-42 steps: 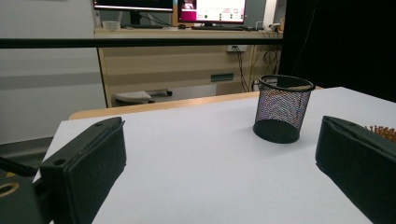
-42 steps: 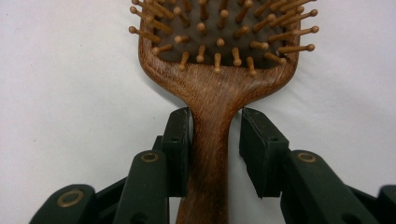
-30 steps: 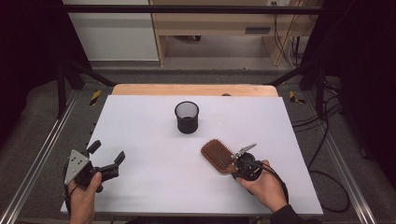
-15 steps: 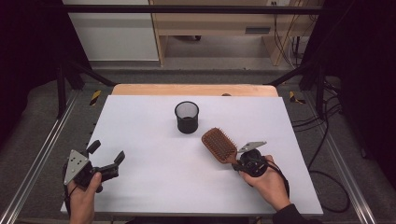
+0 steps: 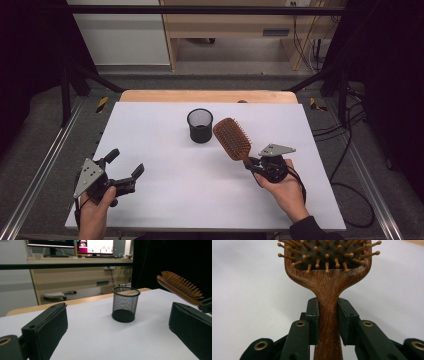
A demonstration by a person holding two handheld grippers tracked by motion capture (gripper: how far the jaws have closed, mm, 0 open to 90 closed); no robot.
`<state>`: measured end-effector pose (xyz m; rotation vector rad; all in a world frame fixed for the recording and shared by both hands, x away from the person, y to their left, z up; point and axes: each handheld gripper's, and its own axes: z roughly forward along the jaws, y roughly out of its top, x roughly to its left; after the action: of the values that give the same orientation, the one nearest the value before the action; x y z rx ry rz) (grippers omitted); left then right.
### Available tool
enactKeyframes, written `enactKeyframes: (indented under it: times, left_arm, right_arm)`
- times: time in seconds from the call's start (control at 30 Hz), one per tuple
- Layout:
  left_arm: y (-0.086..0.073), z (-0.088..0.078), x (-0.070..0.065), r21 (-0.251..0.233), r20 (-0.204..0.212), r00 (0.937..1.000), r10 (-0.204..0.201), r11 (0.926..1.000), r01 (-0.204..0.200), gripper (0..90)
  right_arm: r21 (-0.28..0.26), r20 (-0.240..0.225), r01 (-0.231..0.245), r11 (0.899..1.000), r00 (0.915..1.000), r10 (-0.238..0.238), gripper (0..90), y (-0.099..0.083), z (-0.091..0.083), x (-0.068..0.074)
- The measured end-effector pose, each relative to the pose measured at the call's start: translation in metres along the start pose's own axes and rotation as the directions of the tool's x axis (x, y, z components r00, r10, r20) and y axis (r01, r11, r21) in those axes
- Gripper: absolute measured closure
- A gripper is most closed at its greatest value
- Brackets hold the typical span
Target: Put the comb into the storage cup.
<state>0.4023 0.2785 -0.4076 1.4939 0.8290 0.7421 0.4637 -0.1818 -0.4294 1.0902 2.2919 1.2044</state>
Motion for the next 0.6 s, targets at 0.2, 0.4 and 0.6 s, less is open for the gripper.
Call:
enactKeyframes:
  times: [0.2, 0.4, 0.6]
  left_arm:
    - [0.017, 0.019, -0.012, -0.004, 0.048, 0.9989, -0.001, 1.0000, 0.001, 2.3]
    - [0.037, 0.044, -0.023, -0.010, 0.088, 0.9958, -0.024, 0.9996, 0.025, 2.6]
    - [0.055, 0.059, -0.038, -0.002, 0.145, 0.9894, 0.014, 0.9999, -0.014, 2.6]
  right_arm:
    - [-0.091, -0.026, 0.008, 0.996, 0.9996, -0.010, 72.6, 0.012, -0.001, 0.006]
    - [-0.188, -0.049, 0.038, 0.981, 0.9976, -0.048, 72.6, 0.034, 0.004, 0.018]
    - [-0.266, -0.070, 0.049, 0.963, 0.9951, -0.070, 72.6, 0.045, 0.009, 0.034]
